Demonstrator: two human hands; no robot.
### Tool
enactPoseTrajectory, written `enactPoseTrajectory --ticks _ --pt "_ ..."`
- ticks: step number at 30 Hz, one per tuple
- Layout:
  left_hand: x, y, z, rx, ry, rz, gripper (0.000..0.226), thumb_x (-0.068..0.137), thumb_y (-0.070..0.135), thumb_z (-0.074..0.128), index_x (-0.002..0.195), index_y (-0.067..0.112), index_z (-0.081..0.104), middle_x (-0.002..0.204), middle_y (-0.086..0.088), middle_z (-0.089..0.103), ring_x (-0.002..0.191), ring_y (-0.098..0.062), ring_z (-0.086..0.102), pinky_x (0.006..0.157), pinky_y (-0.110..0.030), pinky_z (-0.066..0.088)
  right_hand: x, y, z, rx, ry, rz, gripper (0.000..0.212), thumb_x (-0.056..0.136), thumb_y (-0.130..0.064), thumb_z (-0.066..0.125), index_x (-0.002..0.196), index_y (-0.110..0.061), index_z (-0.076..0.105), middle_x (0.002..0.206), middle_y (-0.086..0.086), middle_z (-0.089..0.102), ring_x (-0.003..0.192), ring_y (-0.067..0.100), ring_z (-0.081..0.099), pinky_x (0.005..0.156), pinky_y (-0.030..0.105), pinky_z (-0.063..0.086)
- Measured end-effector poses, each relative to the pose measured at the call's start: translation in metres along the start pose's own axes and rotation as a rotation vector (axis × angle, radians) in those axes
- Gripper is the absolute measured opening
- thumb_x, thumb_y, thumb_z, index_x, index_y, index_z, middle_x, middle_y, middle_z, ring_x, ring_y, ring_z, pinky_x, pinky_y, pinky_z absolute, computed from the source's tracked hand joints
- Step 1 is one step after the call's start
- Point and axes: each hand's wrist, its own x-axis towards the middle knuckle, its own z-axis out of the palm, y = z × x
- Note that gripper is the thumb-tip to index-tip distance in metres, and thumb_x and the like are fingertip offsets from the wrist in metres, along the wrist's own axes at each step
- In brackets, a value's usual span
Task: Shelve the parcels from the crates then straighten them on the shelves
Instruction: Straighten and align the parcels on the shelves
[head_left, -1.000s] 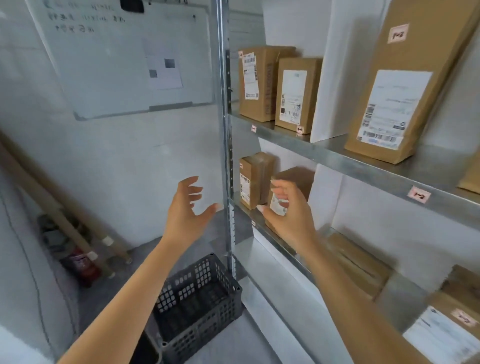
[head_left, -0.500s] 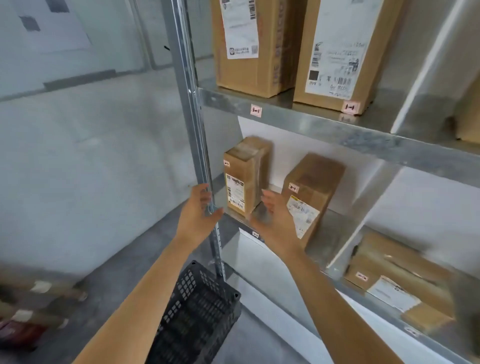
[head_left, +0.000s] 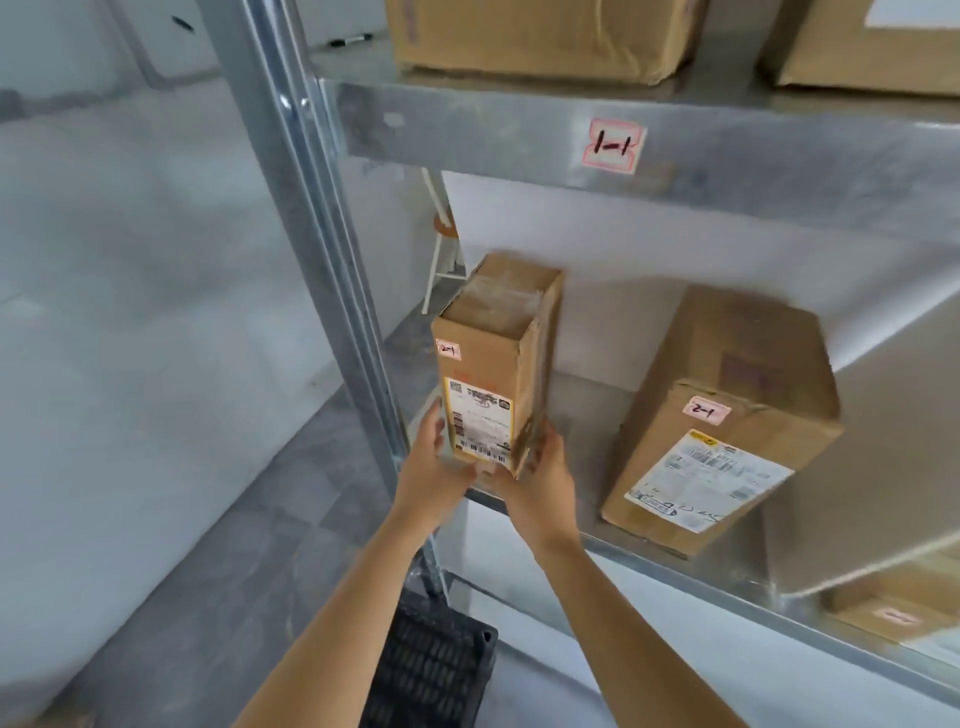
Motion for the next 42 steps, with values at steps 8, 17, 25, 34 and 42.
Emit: enactPoseTrajectory --ticks 8,17,25,34,42 --pt "0.029 -0.028 0.008 0.025 -0.064 0.103 0.067 0.085 0.006 0.067 0.142 0.025 0.038 0.119 0.025 0.054 0.091 0.030 0.048 0.071 0.007 0.037 0.012 0.026 0.013 0.015 0.121 0.042 0.056 0.087 -0.022 0.069 0.138 -0.022 0.046 0.119 -0.004 0.068 0.107 0.017 0.066 0.094 0.034 0.054" --pt "0.006 -0.011 0.003 -0.095 0.044 -0.002 0.098 0.074 0.008 0.080 0.149 0.024 0.019 0.148 -0.003 0.037 0.132 -0.019 0.041 0.105 -0.035 0.040 -0.015 0.009 -0.009 0.000 0.218 0.061 0.060 0.085 -0.026 0.073 0.138 -0.013 0.048 0.117 -0.001 0.066 0.105 0.015 0.061 0.086 0.020 0.046" --pt "-0.031 0.029 0.032 -0.114 0.001 0.273 0.043 0.073 0.006 0.079 0.100 0.017 0.048 0.087 -0.003 0.055 0.073 -0.015 0.053 0.066 -0.011 0.046 -0.084 0.024 -0.074 0.129 0.582 0.076 0.020 0.079 -0.019 0.078 0.082 -0.022 0.059 0.077 -0.010 0.068 0.068 0.002 0.061 0.060 0.007 0.043" --pt "-0.036 0.045 0.095 0.008 -0.448 0.166 0.069 0.086 0.018 0.067 0.145 0.028 0.033 0.142 0.004 0.048 0.131 -0.016 0.046 0.108 -0.038 0.040 -0.068 0.044 -0.121 0.076 0.689 0.102 0.069 0.071 -0.024 0.085 0.127 -0.013 0.047 0.122 0.001 0.055 0.108 0.019 0.054 0.089 0.029 0.048" --pt "-0.032 0.036 0.112 0.015 -0.416 0.143 0.069 0.085 0.022 0.069 0.145 0.030 0.034 0.133 0.010 0.055 0.124 -0.010 0.052 0.106 -0.034 0.042 -0.046 0.041 -0.121 0.051 0.593 0.035 0.063 0.075 -0.021 0.082 0.128 -0.017 0.049 0.117 -0.007 0.064 0.103 0.013 0.062 0.089 0.030 0.054"
